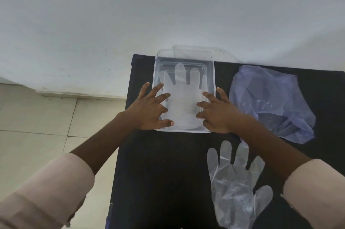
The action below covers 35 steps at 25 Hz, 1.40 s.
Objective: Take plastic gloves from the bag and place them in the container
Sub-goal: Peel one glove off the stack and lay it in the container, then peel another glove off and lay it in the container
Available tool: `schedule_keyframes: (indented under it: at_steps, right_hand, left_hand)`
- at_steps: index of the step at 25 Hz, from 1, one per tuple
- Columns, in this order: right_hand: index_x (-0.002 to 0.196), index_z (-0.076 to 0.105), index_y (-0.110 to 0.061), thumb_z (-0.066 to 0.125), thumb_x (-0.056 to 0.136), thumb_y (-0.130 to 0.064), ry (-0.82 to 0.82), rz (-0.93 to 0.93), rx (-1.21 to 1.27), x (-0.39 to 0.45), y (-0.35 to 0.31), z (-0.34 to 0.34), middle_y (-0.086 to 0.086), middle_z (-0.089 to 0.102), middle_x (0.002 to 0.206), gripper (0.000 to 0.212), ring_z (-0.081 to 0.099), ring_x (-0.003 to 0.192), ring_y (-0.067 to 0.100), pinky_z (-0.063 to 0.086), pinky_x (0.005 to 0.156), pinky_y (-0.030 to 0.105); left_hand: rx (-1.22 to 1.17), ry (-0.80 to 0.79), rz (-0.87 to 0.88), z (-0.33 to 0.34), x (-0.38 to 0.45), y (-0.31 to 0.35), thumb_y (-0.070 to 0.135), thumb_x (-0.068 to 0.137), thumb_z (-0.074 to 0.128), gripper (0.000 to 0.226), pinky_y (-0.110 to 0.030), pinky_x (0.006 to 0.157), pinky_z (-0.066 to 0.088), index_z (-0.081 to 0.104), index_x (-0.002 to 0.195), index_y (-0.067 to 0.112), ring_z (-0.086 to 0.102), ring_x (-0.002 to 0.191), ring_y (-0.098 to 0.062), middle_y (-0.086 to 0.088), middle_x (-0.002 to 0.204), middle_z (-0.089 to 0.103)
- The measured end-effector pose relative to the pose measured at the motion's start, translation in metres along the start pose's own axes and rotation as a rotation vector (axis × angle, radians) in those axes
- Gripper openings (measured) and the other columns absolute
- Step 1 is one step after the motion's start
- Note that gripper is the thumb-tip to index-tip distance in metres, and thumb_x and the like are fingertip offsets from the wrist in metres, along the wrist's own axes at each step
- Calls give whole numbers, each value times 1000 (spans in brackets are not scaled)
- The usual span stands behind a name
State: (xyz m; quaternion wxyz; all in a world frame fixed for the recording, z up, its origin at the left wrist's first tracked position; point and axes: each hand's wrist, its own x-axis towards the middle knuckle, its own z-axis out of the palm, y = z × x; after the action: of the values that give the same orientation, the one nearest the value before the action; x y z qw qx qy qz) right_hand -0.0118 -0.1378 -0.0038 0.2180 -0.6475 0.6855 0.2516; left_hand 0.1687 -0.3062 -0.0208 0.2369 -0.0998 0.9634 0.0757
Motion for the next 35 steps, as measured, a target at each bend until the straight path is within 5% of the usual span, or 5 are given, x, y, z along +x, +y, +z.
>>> schedule_keyframes:
  at_steps: [6, 10, 15, 29, 35]
  right_hand:
    - [132, 53, -28, 51, 94, -27, 350, 23, 502, -20, -5, -15, 3, 38, 153, 39, 26, 144, 26, 19, 115, 50]
    - [123, 59, -19, 60, 92, -19, 616, 88, 1138, -54, -3, -25, 3, 59, 133, 31, 54, 117, 15, 41, 96, 27]
    - [101, 66, -23, 58, 92, -17, 679, 206, 1618, -114, -4, -3, 0, 71, 102, 13, 67, 99, 16, 50, 83, 32]
    - [98, 69, -18, 63, 88, -17, 476, 426, 1670, -233, -57, 183, 2, 70, 98, 12, 67, 91, 15, 51, 74, 25]
    - [98, 58, -18, 66, 81, -49, 148, 703, 1065, -239, -103, 244, 1, 64, 90, 36, 66, 86, 22, 51, 74, 32]
  left_hand:
    - [-186, 237, -39, -22, -2, 13, 59, 89, 36, 60, -60, 116, 6, 46, 139, 28, 21, 147, -29, -2, 153, 40]
    - [-930, 619, -100, -50, -11, 53, 30, 89, 62, 28, -41, 92, 52, 64, 115, 21, 64, 104, -17, 1, 111, 70]
    - [-1385, 406, -226, -61, -30, 130, 18, 91, 61, 15, -39, 86, 51, 69, 104, 18, 68, 98, -28, -9, 106, 72]
    - [-1464, 148, -246, 44, -71, 300, 24, 89, 64, 21, -33, 82, 49, 68, 109, 16, 65, 90, -19, -14, 110, 70]
    - [-1450, 134, -356, 81, -84, 310, 18, 92, 61, 17, -24, 75, 50, 67, 107, 11, 65, 96, -17, -3, 106, 68]
